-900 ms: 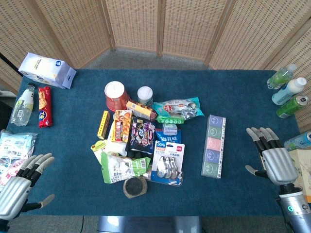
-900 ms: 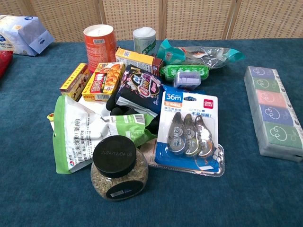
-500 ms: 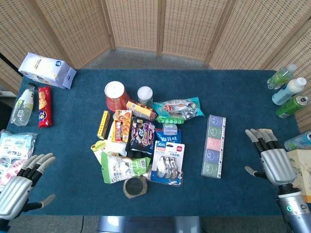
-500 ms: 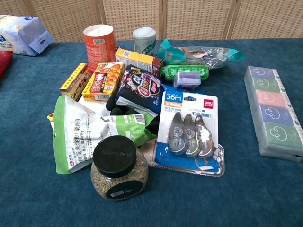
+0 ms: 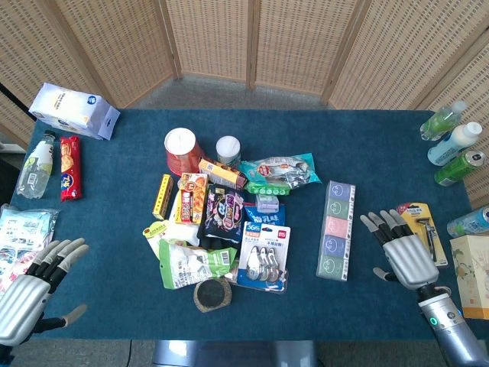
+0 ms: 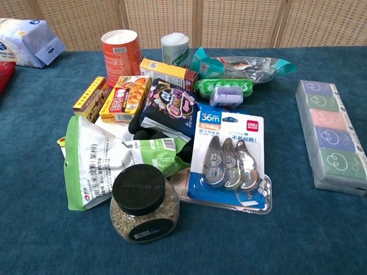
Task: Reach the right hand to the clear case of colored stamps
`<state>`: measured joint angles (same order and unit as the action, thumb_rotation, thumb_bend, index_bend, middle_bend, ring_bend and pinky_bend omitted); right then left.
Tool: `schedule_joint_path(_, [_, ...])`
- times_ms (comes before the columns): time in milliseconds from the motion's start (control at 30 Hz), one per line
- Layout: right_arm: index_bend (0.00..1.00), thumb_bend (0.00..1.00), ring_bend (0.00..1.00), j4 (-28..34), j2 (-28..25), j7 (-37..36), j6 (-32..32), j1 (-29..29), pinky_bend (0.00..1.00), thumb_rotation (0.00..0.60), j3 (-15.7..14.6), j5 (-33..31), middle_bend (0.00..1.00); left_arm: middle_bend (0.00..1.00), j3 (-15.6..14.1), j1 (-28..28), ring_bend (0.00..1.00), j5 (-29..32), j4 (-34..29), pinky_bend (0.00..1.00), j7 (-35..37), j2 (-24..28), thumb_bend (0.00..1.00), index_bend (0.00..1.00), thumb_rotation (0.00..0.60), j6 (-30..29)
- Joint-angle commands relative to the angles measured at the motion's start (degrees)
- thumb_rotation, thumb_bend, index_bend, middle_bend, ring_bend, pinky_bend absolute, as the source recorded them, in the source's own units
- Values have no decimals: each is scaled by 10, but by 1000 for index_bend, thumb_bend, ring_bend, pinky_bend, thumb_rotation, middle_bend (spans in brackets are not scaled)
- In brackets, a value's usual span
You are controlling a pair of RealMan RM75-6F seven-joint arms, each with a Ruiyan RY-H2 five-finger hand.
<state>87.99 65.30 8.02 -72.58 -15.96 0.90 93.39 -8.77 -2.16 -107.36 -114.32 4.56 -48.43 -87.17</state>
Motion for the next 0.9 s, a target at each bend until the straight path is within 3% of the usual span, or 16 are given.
schedule_joint_path(33, [0,153,0,22,-25,45,42,-13,0,600,-11,-15,0,0,-1,2,0,-2,-2,0,-1,1,262,0,600,-2])
schedule_joint_path(400, [0,153,0,68,-60,124,136,-32,0,600,-34,-69,0,0,-2,-1,0,-6,-9,0,-12,-1,263,0,600,5])
schedule_joint_path(900, [0,152,0,116,-59,218,241,-88,0,600,-39,-130,0,0,-11,7,0,-26,-12,0,-15,5,263,0,600,-6])
